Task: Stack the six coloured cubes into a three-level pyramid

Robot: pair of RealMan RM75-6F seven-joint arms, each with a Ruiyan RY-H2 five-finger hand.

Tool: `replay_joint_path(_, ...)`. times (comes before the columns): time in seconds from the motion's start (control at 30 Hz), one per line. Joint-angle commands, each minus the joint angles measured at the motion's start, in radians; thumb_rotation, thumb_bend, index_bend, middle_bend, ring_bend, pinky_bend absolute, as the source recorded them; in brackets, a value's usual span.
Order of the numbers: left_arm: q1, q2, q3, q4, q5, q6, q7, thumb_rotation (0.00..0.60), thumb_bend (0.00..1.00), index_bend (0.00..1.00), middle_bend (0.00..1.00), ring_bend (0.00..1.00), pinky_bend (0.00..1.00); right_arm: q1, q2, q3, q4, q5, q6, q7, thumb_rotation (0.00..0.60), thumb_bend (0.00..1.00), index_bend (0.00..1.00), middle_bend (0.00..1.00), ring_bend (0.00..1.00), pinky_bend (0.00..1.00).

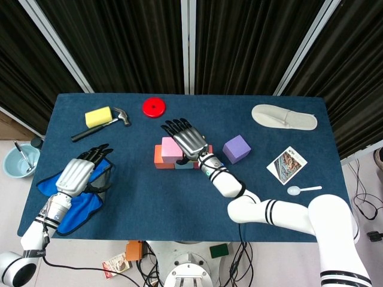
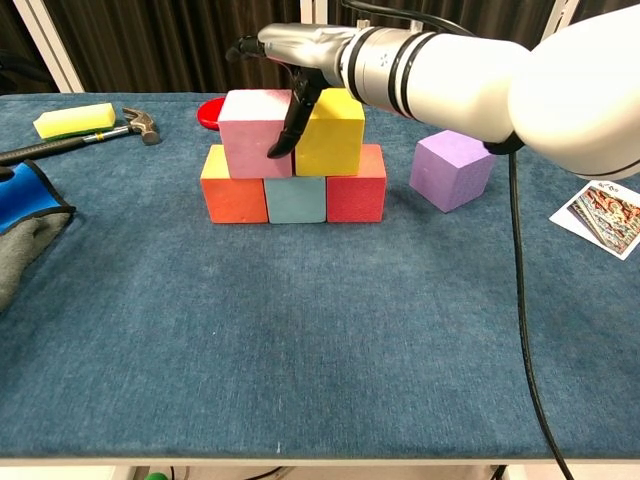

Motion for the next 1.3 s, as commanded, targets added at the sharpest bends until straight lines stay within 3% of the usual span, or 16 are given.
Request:
replay_joint_path(0.03,0.0,-0.002,0.001,0.003,0.002,0.001,-0.001,0.468,0.19,0.1,0.04,0.1,0.23,0.001,-0.001,-0.002,0.002,0.003,0.0,-0.004,0.6,0.07,0.0,0.01,0.0,0.0)
replay_joint_path(0.63,0.003,-0.008,0.004,0.016,0.005,-0.002,-0.014,0.467,0.19,0.1,0.04,0.1,0.23,0.009,0.005,-0.011,-0.007,0.025,-0.003,-0.035,0.6,0.07,0.0,0.02,0.0,0.0)
replay_joint_path(0.97,0.001,-0.011,0.001,0.016,0.007,-0.003,-0.011,0.461,0.19,0.1,0.04,0.1,0.23,0.003,0.034,-0.015,-0.052,0.041,-0.01,-0.031,0.6,0.08,0.0,0.16,0.0,0.0)
replay_joint_path(1.3,0.0,-0.011,0.002,0.013,0.005,-0.005,-0.004,0.47,0.19,0.1,0.04,0.1,0.23,-0.008,0.058,-0.02,-0.088,0.054,-0.006,-0.018,0.6,0.08,0.0,0.21,0.0,0.0)
